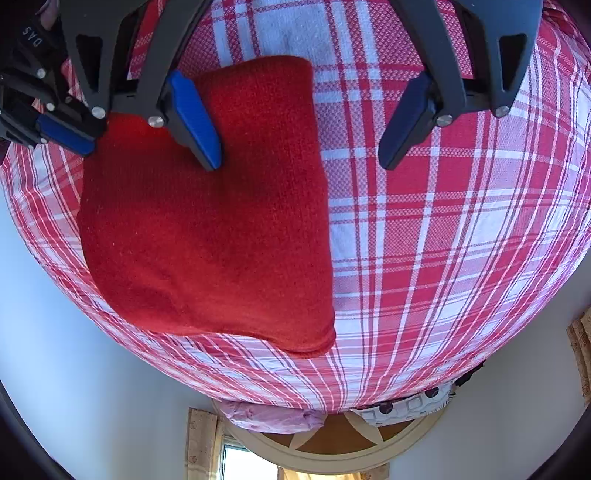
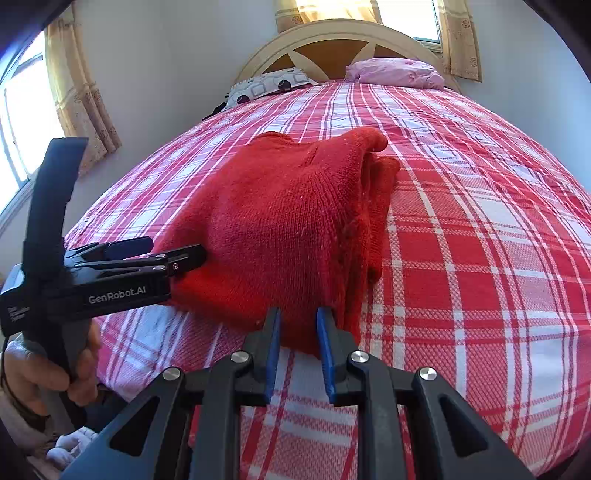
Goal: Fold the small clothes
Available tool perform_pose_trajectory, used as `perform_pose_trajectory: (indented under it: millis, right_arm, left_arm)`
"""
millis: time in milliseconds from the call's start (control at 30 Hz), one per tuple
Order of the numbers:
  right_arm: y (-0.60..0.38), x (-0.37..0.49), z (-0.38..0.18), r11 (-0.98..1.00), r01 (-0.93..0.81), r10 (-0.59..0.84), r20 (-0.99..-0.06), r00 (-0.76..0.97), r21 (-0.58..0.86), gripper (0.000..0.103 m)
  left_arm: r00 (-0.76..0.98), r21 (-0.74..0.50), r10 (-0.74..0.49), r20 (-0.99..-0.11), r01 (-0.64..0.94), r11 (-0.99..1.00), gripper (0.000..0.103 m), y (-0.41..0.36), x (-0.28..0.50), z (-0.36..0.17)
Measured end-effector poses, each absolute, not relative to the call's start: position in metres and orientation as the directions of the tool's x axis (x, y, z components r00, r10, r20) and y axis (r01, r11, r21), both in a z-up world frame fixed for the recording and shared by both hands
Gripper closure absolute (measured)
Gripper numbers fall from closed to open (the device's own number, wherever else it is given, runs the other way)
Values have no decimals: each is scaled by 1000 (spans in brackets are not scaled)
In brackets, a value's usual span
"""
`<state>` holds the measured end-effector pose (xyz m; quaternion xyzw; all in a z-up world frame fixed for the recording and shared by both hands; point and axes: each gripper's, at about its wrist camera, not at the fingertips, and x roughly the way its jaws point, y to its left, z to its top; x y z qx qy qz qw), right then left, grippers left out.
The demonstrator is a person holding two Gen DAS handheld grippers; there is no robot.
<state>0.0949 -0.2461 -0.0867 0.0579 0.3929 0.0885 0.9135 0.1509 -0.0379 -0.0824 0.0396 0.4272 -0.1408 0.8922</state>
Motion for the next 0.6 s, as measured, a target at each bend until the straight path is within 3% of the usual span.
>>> perform_pose_trajectory:
  millis: [200,533,600]
  right_arm:
    - [-268,95,-34,970,-101,212,-574,791,220,81]
    - [-279,180,-36,987,-29,125,-630,766,160,81]
    - [-287,202,-38,982,-18,137,-639,757,190,75]
  left_arm:
    - [615,-20,-217,-758,310,950,14,-42,150,-70]
    - [632,-12,-224,-742,322,947,14,-56,172,-52]
    - [649,12,-215,-730,327,945,14,-62,178,-48]
